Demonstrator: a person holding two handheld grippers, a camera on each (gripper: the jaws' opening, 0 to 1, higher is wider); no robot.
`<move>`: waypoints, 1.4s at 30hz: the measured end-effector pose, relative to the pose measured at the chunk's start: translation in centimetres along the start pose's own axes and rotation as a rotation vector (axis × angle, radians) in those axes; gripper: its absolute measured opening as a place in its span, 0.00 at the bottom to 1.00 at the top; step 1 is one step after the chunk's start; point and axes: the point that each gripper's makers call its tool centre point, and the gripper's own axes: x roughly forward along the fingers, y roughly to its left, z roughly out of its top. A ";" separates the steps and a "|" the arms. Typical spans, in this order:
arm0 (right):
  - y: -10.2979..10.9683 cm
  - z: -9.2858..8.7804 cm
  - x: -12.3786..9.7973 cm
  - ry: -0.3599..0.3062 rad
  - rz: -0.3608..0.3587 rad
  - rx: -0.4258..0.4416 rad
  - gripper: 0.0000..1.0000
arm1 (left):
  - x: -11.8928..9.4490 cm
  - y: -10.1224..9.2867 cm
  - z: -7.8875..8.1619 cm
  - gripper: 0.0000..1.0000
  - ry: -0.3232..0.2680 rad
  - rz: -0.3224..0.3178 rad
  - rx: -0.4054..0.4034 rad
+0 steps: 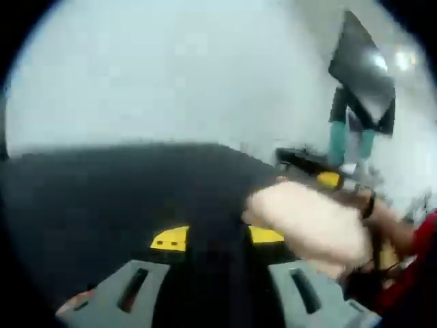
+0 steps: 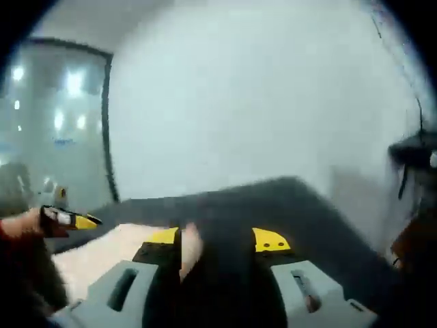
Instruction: Fold the towel on the table until its edges align and the towel forms a compact rectangular stack.
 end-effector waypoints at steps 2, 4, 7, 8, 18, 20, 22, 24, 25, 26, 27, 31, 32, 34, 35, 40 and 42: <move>-0.5 -0.7 1.4 -0.004 -0.029 -0.019 0.35 | -0.2 1.2 0.0 0.35 -0.054 0.053 0.026; -0.5 -1.0 2.3 0.023 -0.012 0.022 0.34 | -0.1 1.6 1.0 0.35 -0.167 0.070 0.011; 2.1 2.7 1.7 -0.169 0.142 0.025 0.28 | -1.1 -1.2 1.5 0.33 -0.266 -0.082 -0.039; 2.5 2.7 1.5 -0.174 0.174 0.022 0.28 | -1.1 -2.2 1.4 0.32 -0.254 -0.143 -0.018; 6.6 0.9 -0.5 -0.088 0.462 0.114 0.34 | -1.3 -7.2 0.0 0.36 -0.200 -0.393 0.074; 6.9 0.0 -0.1 -0.049 0.463 0.089 0.34 | -1.5 -7.5 -0.2 0.36 -0.192 -0.397 0.074; 7.6 0.2 -0.6 -0.067 0.464 0.060 0.34 | -1.9 -7.8 0.0 0.36 -0.204 -0.405 0.063; 7.9 0.5 -1.0 -0.099 0.490 0.044 0.35 | -2.1 -8.1 0.2 0.36 -0.218 -0.427 0.063; 7.7 0.3 -0.5 -0.093 0.495 0.045 0.35 | -2.2 -8.3 0.2 0.36 -0.217 -0.435 0.061; 7.8 0.1 -0.4 -0.083 0.497 0.034 0.35 | -2.1 -8.5 0.0 0.36 -0.213 -0.437 0.067; 7.5 -0.4 0.0 -0.061 0.497 0.020 0.35 | -2.0 -8.5 -0.2 0.36 -0.203 -0.432 0.087; 8.4 -0.9 -0.4 -0.031 0.510 0.011 0.35 | -1.9 -8.1 -0.7 0.36 -0.182 -0.397 0.112; 8.5 -0.9 -0.5 -0.036 0.511 -0.001 0.35 | -2.0 -7.9 -0.5 0.36 -0.192 -0.392 0.112; 8.8 -1.0 -0.9 -0.039 0.517 -0.026 0.35 | -2.1 -7.5 -0.1 0.36 -0.210 -0.397 0.098; 8.6 -1.1 -0.7 -0.036 0.519 -0.034 0.35 | -2.1 -7.4 -0.1 0.36 -0.215 -0.397 0.096; 8.7 -1.4 -0.7 -0.061 0.532 -0.133 0.34 | -2.2 -7.7 0.5 0.36 -0.242 -0.411 0.080; 8.8 -1.3 -0.7 -0.059 0.532 -0.134 0.34 | -2.4 -7.8 0.5 0.36 -0.249 -0.411 0.089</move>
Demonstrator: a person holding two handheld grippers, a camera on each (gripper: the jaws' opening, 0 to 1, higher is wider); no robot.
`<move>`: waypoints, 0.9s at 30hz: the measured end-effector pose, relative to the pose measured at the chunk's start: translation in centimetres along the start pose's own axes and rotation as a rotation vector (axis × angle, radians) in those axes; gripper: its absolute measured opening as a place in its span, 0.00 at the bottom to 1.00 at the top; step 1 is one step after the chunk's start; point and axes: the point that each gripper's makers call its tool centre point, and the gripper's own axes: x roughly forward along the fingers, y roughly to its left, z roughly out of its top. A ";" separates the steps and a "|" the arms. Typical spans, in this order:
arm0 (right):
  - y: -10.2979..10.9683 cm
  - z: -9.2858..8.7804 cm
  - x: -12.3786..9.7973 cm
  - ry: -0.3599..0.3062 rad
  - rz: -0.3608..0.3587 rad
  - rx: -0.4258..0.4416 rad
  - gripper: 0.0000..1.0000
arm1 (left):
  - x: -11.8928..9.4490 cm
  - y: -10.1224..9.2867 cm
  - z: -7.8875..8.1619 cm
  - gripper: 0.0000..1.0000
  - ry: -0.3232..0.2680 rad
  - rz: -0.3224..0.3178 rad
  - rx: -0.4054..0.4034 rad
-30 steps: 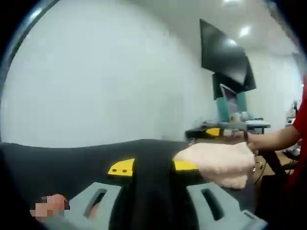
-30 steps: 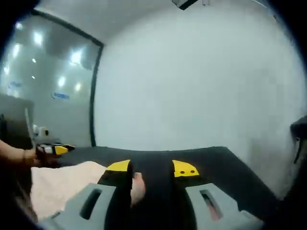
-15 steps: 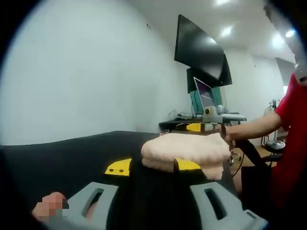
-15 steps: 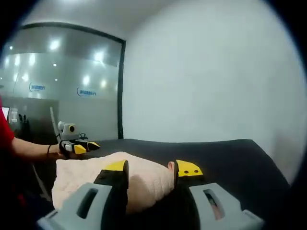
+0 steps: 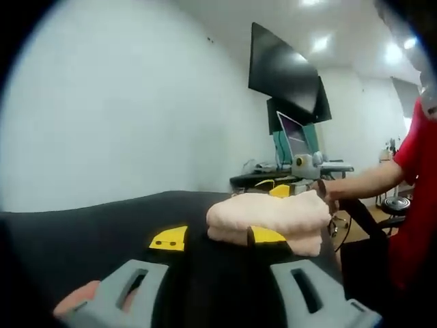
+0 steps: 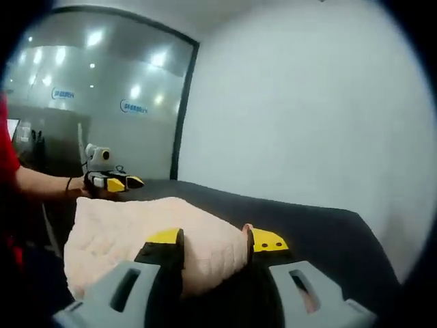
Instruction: Fold the towel on the table until its edges align and the towel forms a compact rectangular stack.
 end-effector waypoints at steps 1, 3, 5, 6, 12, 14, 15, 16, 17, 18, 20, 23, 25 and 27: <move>-0.2 0.0 0.0 -0.001 -0.002 0.006 0.34 | 0.0 -0.1 0.0 0.36 -0.001 -0.002 0.002; -0.3 -0.1 -0.1 0.003 -0.007 0.017 0.34 | 0.1 -0.3 -0.1 0.36 0.004 -0.001 0.010; -0.3 -0.1 -0.1 -0.002 -0.008 0.025 0.34 | -0.1 -0.1 -0.2 0.36 0.009 0.003 0.020; -0.4 -0.1 0.0 -0.003 -0.007 0.027 0.34 | -0.2 0.2 -0.2 0.36 0.007 0.002 0.019; -0.3 -0.6 0.1 0.023 -0.012 0.056 0.34 | -0.4 0.5 0.3 0.36 -0.020 -0.001 -0.010; -0.2 -0.6 0.1 0.024 -0.016 0.058 0.34 | -0.3 0.7 0.2 0.36 -0.015 0.012 -0.005; -0.1 -0.5 0.1 0.023 -0.017 0.052 0.34 | -0.3 0.8 0.0 0.36 -0.005 0.023 0.004; -0.1 -0.5 0.0 0.023 -0.019 0.047 0.34 | -0.1 0.5 -0.1 0.36 -0.004 0.027 0.015; 0.2 -0.5 -0.1 0.021 -0.019 0.046 0.34 | -0.1 0.4 0.0 0.36 -0.007 0.026 0.018; 0.2 -0.5 -0.2 0.023 -0.020 0.051 0.34 | -0.1 0.4 0.1 0.36 -0.011 0.021 0.013; 0.3 -0.6 -0.1 0.031 -0.020 0.062 0.34 | -0.2 0.6 -0.1 0.36 0.000 0.027 0.012; 0.0 -0.6 -0.5 0.033 -0.045 0.054 0.34 | -0.2 0.3 0.1 0.36 -0.008 0.024 0.012; 0.1 -0.5 -0.5 0.028 -0.043 0.044 0.34 | -0.2 0.1 0.1 0.36 -0.009 0.026 0.016; 0.0 -0.5 -0.4 0.029 -0.038 0.051 0.34 | -0.1 -0.5 0.1 0.36 -0.005 0.021 0.013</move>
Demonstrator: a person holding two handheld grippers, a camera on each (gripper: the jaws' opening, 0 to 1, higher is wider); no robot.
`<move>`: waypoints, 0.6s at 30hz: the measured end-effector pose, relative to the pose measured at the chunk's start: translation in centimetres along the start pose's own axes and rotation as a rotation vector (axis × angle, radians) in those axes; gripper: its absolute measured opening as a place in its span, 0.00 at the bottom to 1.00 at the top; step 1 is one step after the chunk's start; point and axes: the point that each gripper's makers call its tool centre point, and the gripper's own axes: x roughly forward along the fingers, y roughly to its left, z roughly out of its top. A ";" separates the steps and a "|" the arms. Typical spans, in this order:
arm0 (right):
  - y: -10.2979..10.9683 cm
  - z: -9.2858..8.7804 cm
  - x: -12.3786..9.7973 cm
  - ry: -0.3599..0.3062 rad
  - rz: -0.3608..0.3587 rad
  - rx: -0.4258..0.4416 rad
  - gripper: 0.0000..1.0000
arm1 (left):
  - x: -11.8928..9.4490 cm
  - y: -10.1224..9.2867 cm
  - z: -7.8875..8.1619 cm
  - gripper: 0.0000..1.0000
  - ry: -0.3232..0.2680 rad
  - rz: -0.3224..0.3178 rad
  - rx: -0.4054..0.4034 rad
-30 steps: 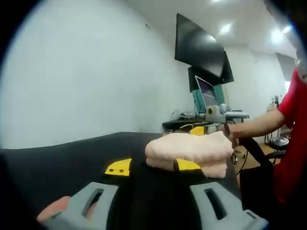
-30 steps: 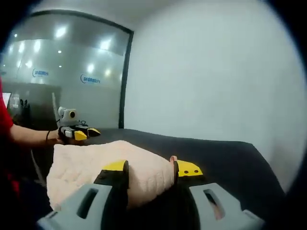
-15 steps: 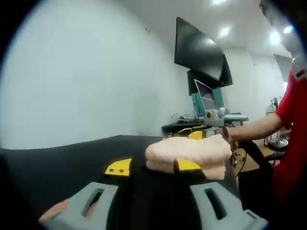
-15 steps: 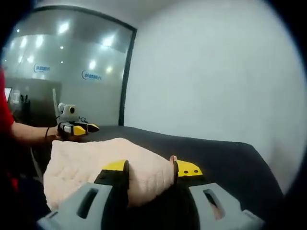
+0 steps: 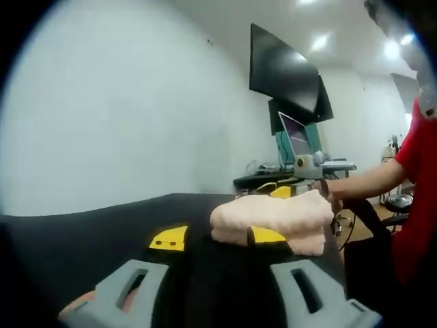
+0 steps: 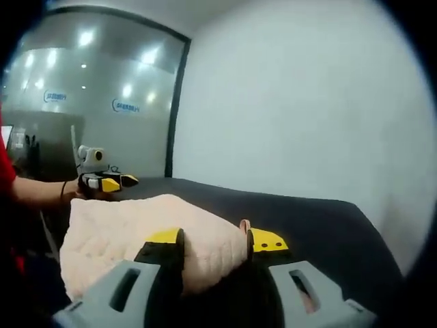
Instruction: Fold the towel on the table until its edges align and the towel forms a compact rectangular stack.
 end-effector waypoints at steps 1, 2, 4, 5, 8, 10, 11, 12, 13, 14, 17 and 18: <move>0.0 -0.1 0.0 0.004 0.002 0.008 0.34 | 0.0 0.0 0.0 0.36 0.002 0.000 0.001; 0.1 -0.1 0.0 0.005 0.006 0.014 0.34 | 0.0 -0.1 0.0 0.36 0.003 -0.001 0.003; 0.1 -0.1 0.0 0.003 0.006 0.015 0.34 | 0.0 -0.2 0.0 0.36 0.001 -0.005 0.002; 0.2 -0.1 0.0 0.006 0.005 0.014 0.34 | 0.0 0.1 0.0 0.36 0.002 -0.005 0.000; -0.1 -0.2 0.1 0.007 0.007 0.009 0.34 | 0.0 -0.1 -0.1 0.36 0.006 -0.002 0.001; -0.1 -0.2 0.2 0.011 0.006 0.018 0.34 | 0.0 -0.1 0.0 0.36 0.004 -0.002 0.000; -0.1 -0.2 0.2 0.011 0.007 0.021 0.34 | 0.0 0.2 -0.1 0.36 0.005 0.000 -0.001; -0.2 -0.2 0.2 0.010 0.008 0.022 0.34 | 0.0 0.4 -0.1 0.36 0.006 0.002 -0.002; -0.1 -0.2 0.2 0.010 0.009 0.020 0.34 | 0.0 0.6 -0.2 0.36 0.007 0.003 -0.003; -0.1 -0.2 0.2 0.010 0.010 0.020 0.34 | 0.0 0.7 -0.2 0.36 0.009 0.005 -0.002; -0.7 -0.2 0.1 0.010 -0.010 0.022 0.34 | 0.0 1.0 -0.4 0.36 0.014 0.007 -0.002; -0.5 -0.2 0.0 0.009 -0.009 0.024 0.34 | 0.0 1.1 -0.5 0.36 0.018 0.010 -0.001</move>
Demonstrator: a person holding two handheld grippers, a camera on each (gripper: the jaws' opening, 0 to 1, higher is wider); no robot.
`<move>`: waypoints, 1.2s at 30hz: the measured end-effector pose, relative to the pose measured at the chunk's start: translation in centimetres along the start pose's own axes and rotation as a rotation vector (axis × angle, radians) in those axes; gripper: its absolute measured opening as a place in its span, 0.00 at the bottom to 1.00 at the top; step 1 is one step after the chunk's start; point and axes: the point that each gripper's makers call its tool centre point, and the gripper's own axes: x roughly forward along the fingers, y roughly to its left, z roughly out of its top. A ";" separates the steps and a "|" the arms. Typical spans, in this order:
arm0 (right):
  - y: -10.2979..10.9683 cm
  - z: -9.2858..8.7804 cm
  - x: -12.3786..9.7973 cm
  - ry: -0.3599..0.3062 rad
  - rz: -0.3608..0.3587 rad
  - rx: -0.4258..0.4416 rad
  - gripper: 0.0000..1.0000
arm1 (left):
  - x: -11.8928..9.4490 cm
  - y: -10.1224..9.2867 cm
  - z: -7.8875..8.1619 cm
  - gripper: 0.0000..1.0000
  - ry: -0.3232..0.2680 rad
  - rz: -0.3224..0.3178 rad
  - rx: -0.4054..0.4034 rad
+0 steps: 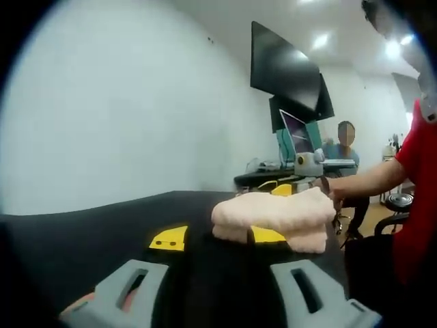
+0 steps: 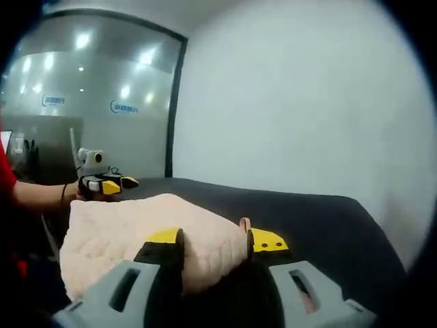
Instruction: Fold the towel on the table until its edges align and the towel forms a compact rectangular stack.
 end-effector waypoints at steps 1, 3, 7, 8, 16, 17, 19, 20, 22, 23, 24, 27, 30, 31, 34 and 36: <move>0.0 0.0 0.0 -0.002 0.000 0.000 0.34 | 0.1 -0.4 0.0 0.36 0.003 0.002 0.002; 0.1 0.0 0.0 -0.001 0.000 0.002 0.34 | 0.1 -0.5 0.0 0.36 0.005 0.002 0.003; 0.2 0.0 0.1 -0.003 0.003 0.006 0.34 | 0.1 -0.6 0.0 0.36 0.003 0.004 0.001; 0.2 0.0 0.0 -0.004 0.004 0.007 0.34 | 0.1 -0.7 0.1 0.36 0.001 0.003 0.000; 0.3 0.3 0.0 -0.019 0.014 0.029 0.34 | 0.1 0.1 -0.1 0.35 0.002 0.008 -0.009; 0.2 0.4 -0.1 -0.025 0.008 0.035 0.34 | 0.1 0.2 -0.1 0.35 0.003 0.009 -0.011; 0.2 0.6 -0.3 -0.032 -0.001 0.024 0.32 | 0.1 0.8 -0.7 0.34 0.026 0.024 -0.004; 0.2 0.6 -0.3 -0.035 -0.002 0.023 0.32 | 0.1 0.8 -0.7 0.34 0.027 0.024 -0.001; 0.3 0.8 -0.3 -0.039 0.000 0.030 0.32 | 0.1 0.4 -0.4 0.34 0.015 0.018 -0.007; 0.4 0.8 -0.3 -0.041 0.002 0.031 0.32 | 0.1 0.5 -0.3 0.34 0.009 0.019 -0.010; 0.5 1.0 -0.2 -0.051 0.013 0.042 0.32 | 0.0 0.7 -0.2 0.34 0.004 0.023 -0.014; 0.5 1.3 -0.3 -0.065 0.032 0.081 0.32 | -0.2 0.8 0.2 0.34 -0.021 0.020 -0.021; 0.3 1.1 -0.1 -0.057 0.025 0.091 0.32 | -0.2 1.4 0.2 0.34 -0.026 0.024 -0.034; 0.3 1.1 -0.2 -0.056 0.026 0.089 0.32 | -0.2 1.1 0.3 0.34 -0.027 0.028 -0.031; 0.4 1.2 -0.3 -0.063 0.028 0.096 0.32 | -0.1 1.0 0.3 0.34 -0.033 0.021 -0.035; 0.1 1.2 -0.2 -0.064 0.030 0.110 0.32 | -0.1 1.5 -0.1 0.34 -0.022 0.026 -0.033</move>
